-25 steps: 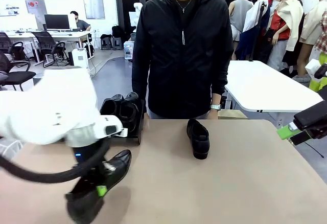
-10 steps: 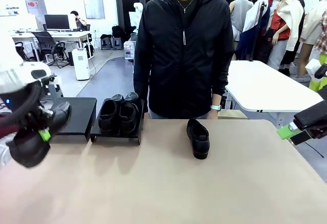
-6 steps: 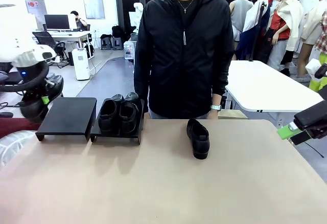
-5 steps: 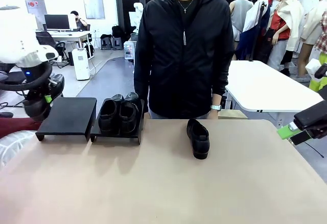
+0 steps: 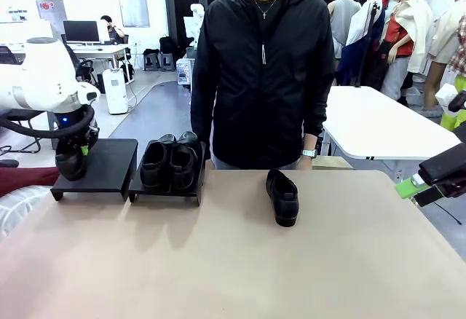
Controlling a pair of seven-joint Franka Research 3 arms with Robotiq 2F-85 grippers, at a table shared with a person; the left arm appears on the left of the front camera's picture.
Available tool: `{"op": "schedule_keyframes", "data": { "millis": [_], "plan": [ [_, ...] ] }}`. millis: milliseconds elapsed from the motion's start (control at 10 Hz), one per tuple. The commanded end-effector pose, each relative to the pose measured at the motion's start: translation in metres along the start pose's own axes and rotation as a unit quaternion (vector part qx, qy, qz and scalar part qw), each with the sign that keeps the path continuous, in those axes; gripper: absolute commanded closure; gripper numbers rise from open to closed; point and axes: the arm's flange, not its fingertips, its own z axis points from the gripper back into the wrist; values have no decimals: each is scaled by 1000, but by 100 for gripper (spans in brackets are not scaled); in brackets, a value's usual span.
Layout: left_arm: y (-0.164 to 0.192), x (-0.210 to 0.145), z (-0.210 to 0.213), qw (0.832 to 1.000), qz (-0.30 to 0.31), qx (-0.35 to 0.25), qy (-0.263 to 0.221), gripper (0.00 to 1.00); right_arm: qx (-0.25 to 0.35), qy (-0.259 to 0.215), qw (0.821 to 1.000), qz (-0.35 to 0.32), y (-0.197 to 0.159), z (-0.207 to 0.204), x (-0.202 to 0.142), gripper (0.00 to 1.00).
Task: Organize the shoes by placing them on the stand.
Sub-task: Place the Shoe from the middle of the table onto the Shoes Stand.
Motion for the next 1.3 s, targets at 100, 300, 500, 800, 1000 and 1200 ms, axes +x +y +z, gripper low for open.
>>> {"op": "schedule_keyframes", "data": {
  "millis": [100,300,500,800,1000,1200],
  "plan": [
    [-10,12,-14,999,3,37,13,100,4,-1,1000,-1,-1,1,-2,0],
    [-14,13,-21,999,-2,42,14,7,4,-1,1000,-1,-1,1,-2,0],
    [-17,7,-15,999,-5,49,-2,0,4,-1,1000,-1,-1,1,-2,0],
    [-21,-42,66,996,-41,17,-72,0,4,-1,1000,-1,-1,1,-2,0],
    [-32,-108,133,998,-39,-45,-15,0,4,-1,1000,-1,-1,1,-2,0],
    [-40,-179,170,985,-83,-124,85,0,4,-1,1000,-1,-1,1,-2,0]
  ]
}}
